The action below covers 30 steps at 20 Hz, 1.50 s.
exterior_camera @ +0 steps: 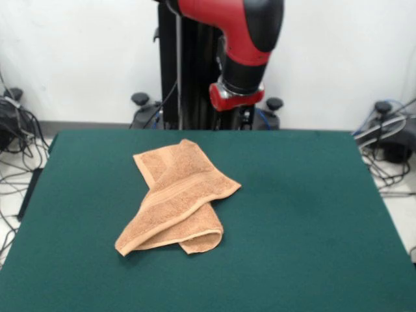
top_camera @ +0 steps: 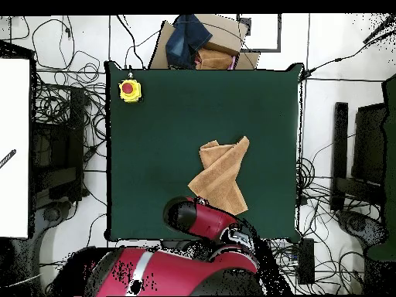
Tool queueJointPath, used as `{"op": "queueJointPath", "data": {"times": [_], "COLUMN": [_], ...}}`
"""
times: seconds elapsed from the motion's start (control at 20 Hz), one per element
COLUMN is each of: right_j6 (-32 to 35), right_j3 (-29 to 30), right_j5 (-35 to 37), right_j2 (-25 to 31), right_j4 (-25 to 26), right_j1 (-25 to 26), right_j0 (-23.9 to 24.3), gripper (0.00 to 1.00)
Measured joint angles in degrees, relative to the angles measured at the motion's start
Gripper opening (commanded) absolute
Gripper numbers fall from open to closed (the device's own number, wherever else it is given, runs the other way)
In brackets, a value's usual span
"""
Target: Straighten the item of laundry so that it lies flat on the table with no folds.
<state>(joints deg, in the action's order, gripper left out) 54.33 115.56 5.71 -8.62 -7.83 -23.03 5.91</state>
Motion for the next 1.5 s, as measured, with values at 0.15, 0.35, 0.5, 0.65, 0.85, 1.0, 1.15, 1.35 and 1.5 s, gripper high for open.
{"op": "queueJointPath", "data": {"times": [0.15, 0.35, 0.5, 0.65, 0.85, 1.0, 1.15, 1.35, 1.5], "right_j6": [0.0, 0.0, 0.0, 0.0, 0.0, 0.0, 0.0, 0.0, 0.0], "right_j3": [-1.2, -4.1, -6.2, -8.8, -13.1, -14.7, -16.8, -17.5, -17.5], "right_j5": [0.0, 0.0, 0.1, 1.1, 3.0, 3.2, 3.2, 3.2, 3.2], "right_j2": [-1.1, -3.1, -3.3, -3.9, -5.1, -5.3, -5.7, -6.3, -6.8], "right_j4": [0.0, 0.0, -0.2, -0.8, -1.9, -2.3, -2.6, -2.6, -2.6], "right_j1": [1.2, 4.3, 6.6, 9.5, 14.1, 15.9, 18.7, 19.9, 20.0], "right_j0": [-2.5, -6.5, -7.6, -8.7, -10.0, -10.2, -10.2, -10.4, -11.0], "gripper": [1.00, 1.00, 1.00, 1.00, 1.00, 1.00, 1.00, 1.00, 1.00]}}
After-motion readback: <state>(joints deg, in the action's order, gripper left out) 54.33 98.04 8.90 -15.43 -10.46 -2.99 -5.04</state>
